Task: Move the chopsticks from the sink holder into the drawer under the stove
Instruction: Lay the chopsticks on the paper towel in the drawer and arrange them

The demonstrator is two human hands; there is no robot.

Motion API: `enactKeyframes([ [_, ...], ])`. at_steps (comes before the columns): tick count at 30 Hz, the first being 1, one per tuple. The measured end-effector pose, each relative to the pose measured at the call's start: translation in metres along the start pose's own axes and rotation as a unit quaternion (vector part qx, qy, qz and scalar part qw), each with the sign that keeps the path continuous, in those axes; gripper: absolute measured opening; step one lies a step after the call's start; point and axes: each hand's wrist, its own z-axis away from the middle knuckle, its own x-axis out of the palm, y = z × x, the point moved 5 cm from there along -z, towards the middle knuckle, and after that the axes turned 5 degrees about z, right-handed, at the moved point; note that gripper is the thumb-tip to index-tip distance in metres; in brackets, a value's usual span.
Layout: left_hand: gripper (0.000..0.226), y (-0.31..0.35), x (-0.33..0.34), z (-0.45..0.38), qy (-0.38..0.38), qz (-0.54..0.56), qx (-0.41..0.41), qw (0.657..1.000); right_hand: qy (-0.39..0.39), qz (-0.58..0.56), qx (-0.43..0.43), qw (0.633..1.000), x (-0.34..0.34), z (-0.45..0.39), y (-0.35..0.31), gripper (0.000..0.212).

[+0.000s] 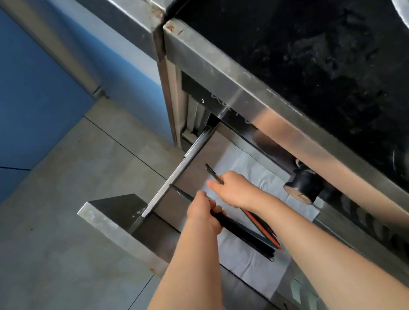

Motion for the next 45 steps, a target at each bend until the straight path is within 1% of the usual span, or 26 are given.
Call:
enactKeyframes([
  [3, 0.028, 0.002, -0.002, -0.017, 0.008, -0.012, -0.003, 1.0, -0.029, -0.012, 0.018, 0.999, 0.006, -0.018, 0.01, 0.032],
  [6, 0.028, 0.002, -0.007, -0.029, 0.039, -0.033, 0.01, 0.999, -0.063, -0.03, 0.02, 0.997, 0.016, -0.027, 0.017, 0.034],
  [8, 0.03, -0.002, -0.012, -0.033, 0.059, -0.037, 0.003, 0.998, -0.071, -0.025, 0.009, 0.997, 0.019, -0.029, 0.02, 0.034],
  [12, 0.033, -0.006, -0.016, -0.038, 0.071, -0.02, -0.032, 0.997, -0.077, -0.007, -0.007, 0.997, 0.023, -0.03, 0.021, 0.034],
  [15, 0.035, -0.006, -0.018, -0.045, 0.078, -0.002, -0.044, 0.996, -0.086, -0.027, -0.003, 0.996, 0.024, -0.035, 0.02, 0.033],
  [16, 0.035, -0.004, -0.018, -0.042, 0.079, 0.003, -0.035, 0.996, -0.09, -0.036, -0.002, 0.995, 0.024, -0.037, 0.019, 0.033],
  [17, 0.029, -0.003, -0.018, -0.043, 0.078, 0.012, -0.023, 0.997, -0.095, -0.042, -0.002, 0.995, 0.025, -0.04, 0.017, 0.033],
  [18, 0.018, -0.003, -0.016, -0.046, 0.076, 0.006, -0.015, 0.997, -0.1, -0.047, -0.003, 0.994, 0.026, -0.043, 0.016, 0.033],
  [19, 0.021, -0.003, -0.013, -0.046, 0.067, 0.006, -0.001, 0.998, -0.106, -0.053, -0.004, 0.993, 0.028, -0.046, 0.014, 0.032],
  [20, 0.032, -0.001, -0.009, -0.049, 0.047, -0.008, 0.015, 0.999, -0.11, -0.06, -0.005, 0.992, 0.031, -0.05, 0.013, 0.031],
  [21, 0.033, 0.001, -0.007, -0.049, 0.038, -0.015, 0.027, 0.999, -0.114, -0.066, -0.006, 0.991, 0.034, -0.053, 0.012, 0.03],
  [22, 0.027, 0.002, -0.007, -0.051, 0.045, -0.022, 0.027, 0.998, -0.118, -0.068, -0.009, 0.991, 0.036, -0.056, 0.011, 0.029],
  [24, 0.025, 0.001, -0.011, -0.056, 0.071, -0.008, 0.01, 0.997, -0.125, -0.065, -0.016, 0.99, 0.042, -0.06, 0.013, 0.029],
  [26, 0.023, 0.003, -0.009, -0.056, 0.066, 0.01, 0.006, 0.998, -0.131, -0.063, -0.023, 0.989, 0.045, -0.062, 0.017, 0.03],
  [29, 0.017, 0.002, -0.012, -0.056, 0.095, 0.033, 0.016, 0.995, -0.139, -0.062, -0.027, 0.988, 0.045, -0.065, 0.022, 0.032],
  [31, 0.007, 0.001, -0.013, -0.054, 0.101, 0.031, 0.029, 0.994, -0.14, -0.052, -0.032, 0.988, 0.047, -0.067, 0.022, 0.034],
  [32, 0.009, 0.001, -0.014, -0.053, 0.106, 0.034, 0.033, 0.993, -0.142, -0.045, -0.037, 0.988, 0.048, -0.068, 0.021, 0.034],
  [34, 0.027, 0.001, -0.018, -0.052, 0.124, 0.044, 0.037, 0.991, -0.153, -0.039, -0.043, 0.987, 0.051, -0.069, 0.018, 0.035],
  [35, 0.033, 0.0, -0.019, -0.051, 0.128, 0.046, 0.037, 0.99, -0.158, -0.04, -0.044, 0.986, 0.053, -0.07, 0.018, 0.034],
  [37, 0.036, 0.0, -0.021, -0.047, 0.128, 0.047, 0.043, 0.99, -0.159, -0.043, -0.053, 0.985, 0.056, -0.07, 0.018, 0.033],
  [40, 0.033, 0.004, -0.023, -0.04, 0.137, 0.021, 0.096, 0.986, -0.15, -0.051, -0.068, 0.985, 0.058, -0.071, 0.017, 0.025],
  [41, 0.029, 0.005, -0.025, -0.039, 0.153, 0.023, 0.099, 0.983, -0.145, -0.059, -0.069, 0.985, 0.058, -0.072, 0.018, 0.023],
  [43, 0.012, 0.008, -0.027, -0.032, 0.193, 0.043, 0.089, 0.976, -0.13, -0.068, -0.072, 0.987, 0.057, -0.073, 0.02, 0.02],
  [45, 0.011, 0.009, -0.025, -0.027, 0.203, 0.062, 0.076, 0.974, -0.121, -0.084, -0.074, 0.986, 0.055, -0.073, 0.022, 0.015],
])
